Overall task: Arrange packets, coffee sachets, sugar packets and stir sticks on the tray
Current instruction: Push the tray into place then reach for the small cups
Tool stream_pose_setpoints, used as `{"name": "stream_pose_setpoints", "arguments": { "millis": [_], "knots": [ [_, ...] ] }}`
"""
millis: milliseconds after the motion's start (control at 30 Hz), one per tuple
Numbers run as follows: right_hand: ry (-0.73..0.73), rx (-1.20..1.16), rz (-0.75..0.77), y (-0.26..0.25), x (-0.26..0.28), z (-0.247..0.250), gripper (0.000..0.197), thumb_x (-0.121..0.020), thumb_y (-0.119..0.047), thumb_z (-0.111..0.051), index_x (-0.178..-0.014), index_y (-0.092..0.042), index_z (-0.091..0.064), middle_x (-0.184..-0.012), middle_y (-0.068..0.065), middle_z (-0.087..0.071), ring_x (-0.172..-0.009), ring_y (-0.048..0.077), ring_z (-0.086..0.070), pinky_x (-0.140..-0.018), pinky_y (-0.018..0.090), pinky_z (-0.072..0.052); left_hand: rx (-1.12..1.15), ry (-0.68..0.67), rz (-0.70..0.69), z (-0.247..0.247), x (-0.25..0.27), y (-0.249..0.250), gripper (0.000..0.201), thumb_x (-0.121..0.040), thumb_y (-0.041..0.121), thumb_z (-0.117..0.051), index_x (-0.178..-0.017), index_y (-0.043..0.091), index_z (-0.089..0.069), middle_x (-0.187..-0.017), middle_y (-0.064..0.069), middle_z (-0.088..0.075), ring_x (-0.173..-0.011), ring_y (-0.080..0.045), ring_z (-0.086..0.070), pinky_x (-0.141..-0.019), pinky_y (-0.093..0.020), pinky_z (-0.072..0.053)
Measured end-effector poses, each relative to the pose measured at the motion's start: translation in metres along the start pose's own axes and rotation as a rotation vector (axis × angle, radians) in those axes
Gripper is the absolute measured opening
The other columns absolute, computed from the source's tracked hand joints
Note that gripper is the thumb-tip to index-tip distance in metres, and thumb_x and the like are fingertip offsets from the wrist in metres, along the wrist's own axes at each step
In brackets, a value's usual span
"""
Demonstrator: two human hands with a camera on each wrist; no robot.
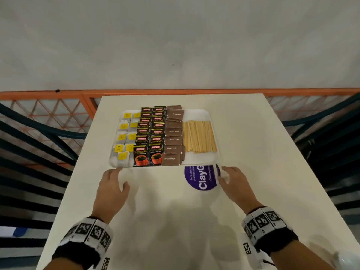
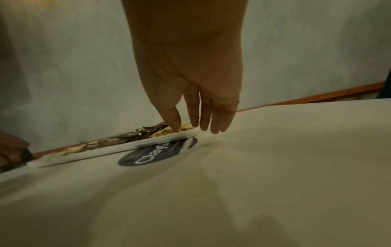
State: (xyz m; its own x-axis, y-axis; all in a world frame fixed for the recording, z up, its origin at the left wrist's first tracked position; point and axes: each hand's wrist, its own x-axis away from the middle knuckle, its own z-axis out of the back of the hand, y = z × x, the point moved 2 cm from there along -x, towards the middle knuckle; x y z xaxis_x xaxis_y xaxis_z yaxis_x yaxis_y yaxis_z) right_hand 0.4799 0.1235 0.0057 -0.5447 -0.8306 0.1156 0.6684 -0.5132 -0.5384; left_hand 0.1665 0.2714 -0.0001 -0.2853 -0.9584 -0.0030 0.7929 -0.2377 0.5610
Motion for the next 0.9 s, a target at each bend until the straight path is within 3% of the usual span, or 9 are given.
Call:
{"name": "stream_pose_setpoints", "arguments": {
  "millis": [67, 167, 300, 433, 600, 700, 767, 833, 900],
  "knots": [
    [0.021, -0.039, -0.017, 0.003, 0.029, 0.007, 0.033, -0.089, -0.013, -0.057, -0.12, -0.004, -0.058, -0.117, 0.011, -0.06, -0.107, 0.024, -0.056, -0.097, 0.028, -0.042, 0.035, -0.026, -0.112, -0.008, 0.02, 0.016, 0.037, -0.081, 0.002, -0.063, -0.118, 0.004, -0.059, -0.116, -0.016, -0.056, -0.109, -0.031, -0.053, -0.096, -0.036, -0.04],
    [0.044, -0.095, -0.045, 0.019, 0.071, 0.016, 0.022, -0.088, -0.01, -0.058, -0.108, -0.008, -0.065, -0.1, 0.007, -0.067, -0.085, 0.018, -0.06, -0.081, 0.021, -0.045, 0.098, -0.149, -0.297, -0.027, 0.051, 0.035, 0.021, -0.082, 0.008, -0.059, -0.101, 0.01, -0.067, -0.1, -0.002, -0.059, -0.095, -0.017, -0.057, -0.089, -0.019, -0.038],
    [0.055, -0.081, -0.101, 0.047, 0.132, 0.037, 0.011, -0.088, -0.013, -0.057, -0.093, -0.015, -0.067, -0.084, -0.003, -0.065, -0.074, 0.008, -0.058, -0.065, 0.007, -0.041, 0.181, -0.376, -0.427, -0.055, 0.098, 0.067, 0.034, -0.081, 0.034, -0.04, -0.093, 0.018, -0.067, -0.09, 0.013, -0.058, -0.089, 0.003, -0.053, -0.08, -0.003, -0.036],
    [0.182, -0.013, -0.172, 0.086, 0.191, 0.07, 0.007, -0.083, -0.009, -0.064, -0.088, -0.014, -0.066, -0.076, -0.003, -0.062, -0.066, 0.012, -0.055, -0.06, 0.01, -0.04, 0.182, -0.546, -0.55, -0.086, 0.132, 0.107, 0.037, -0.083, 0.036, -0.038, -0.094, 0.018, -0.068, -0.088, 0.014, -0.059, -0.084, 0.002, -0.054, -0.076, -0.008, -0.042],
    [0.444, 0.191, -0.343, 0.135, 0.251, 0.112, 0.03, -0.069, -0.011, -0.078, -0.094, -0.007, -0.062, -0.089, 0.011, -0.062, -0.08, 0.029, -0.057, -0.072, 0.035, -0.045, 0.172, -0.636, -0.658, -0.12, 0.167, 0.176, 0.041, -0.083, 0.037, -0.034, -0.094, 0.019, -0.069, -0.09, 0.012, -0.061, -0.084, -0.002, -0.056, -0.079, -0.01, -0.04],
    [0.327, 0.266, -0.524, 0.17, 0.271, 0.119, 0.071, -0.061, -0.04, -0.083, -0.116, -0.005, -0.054, -0.109, 0.017, -0.056, -0.099, 0.035, -0.052, -0.086, 0.045, -0.045, 0.151, -0.68, -0.754, -0.14, 0.186, 0.222, 0.037, -0.085, 0.034, -0.036, -0.096, 0.019, -0.068, -0.094, 0.007, -0.064, -0.088, -0.009, -0.059, -0.083, -0.023, -0.046],
    [0.207, 0.252, -0.601, 0.188, 0.278, 0.119, 0.088, -0.06, -0.053, -0.078, -0.129, -0.008, -0.046, -0.122, 0.016, -0.051, -0.112, 0.036, -0.048, -0.093, 0.046, -0.042, 0.134, -0.698, -0.824, -0.149, 0.197, 0.251, 0.028, -0.088, 0.025, -0.042, -0.099, 0.018, -0.067, -0.098, 0.005, -0.063, -0.093, -0.012, -0.059, -0.086, -0.026, -0.045],
    [0.137, 0.163, -0.606, 0.198, 0.279, 0.118, 0.079, -0.066, -0.054, -0.072, -0.13, -0.016, -0.045, -0.126, 0.01, -0.05, -0.114, 0.029, -0.047, -0.091, 0.039, -0.044, 0.121, -0.7, -0.898, -0.157, 0.208, 0.278, 0.024, -0.087, 0.017, -0.047, -0.104, 0.017, -0.065, -0.103, 0.003, -0.061, -0.097, -0.015, -0.057, -0.089, -0.026, -0.043],
    [0.097, 0.086, -0.562, 0.2, 0.279, 0.118, 0.059, -0.071, -0.051, -0.067, -0.12, -0.025, -0.049, -0.121, 0.001, -0.053, -0.105, 0.018, -0.049, -0.08, 0.026, -0.043, 0.102, -0.706, -0.946, -0.162, 0.217, 0.302, 0.029, -0.087, 0.016, -0.05, -0.113, 0.017, -0.062, -0.112, 0.0, -0.057, -0.104, -0.016, -0.054, -0.093, -0.025, -0.039]
  ]
}}
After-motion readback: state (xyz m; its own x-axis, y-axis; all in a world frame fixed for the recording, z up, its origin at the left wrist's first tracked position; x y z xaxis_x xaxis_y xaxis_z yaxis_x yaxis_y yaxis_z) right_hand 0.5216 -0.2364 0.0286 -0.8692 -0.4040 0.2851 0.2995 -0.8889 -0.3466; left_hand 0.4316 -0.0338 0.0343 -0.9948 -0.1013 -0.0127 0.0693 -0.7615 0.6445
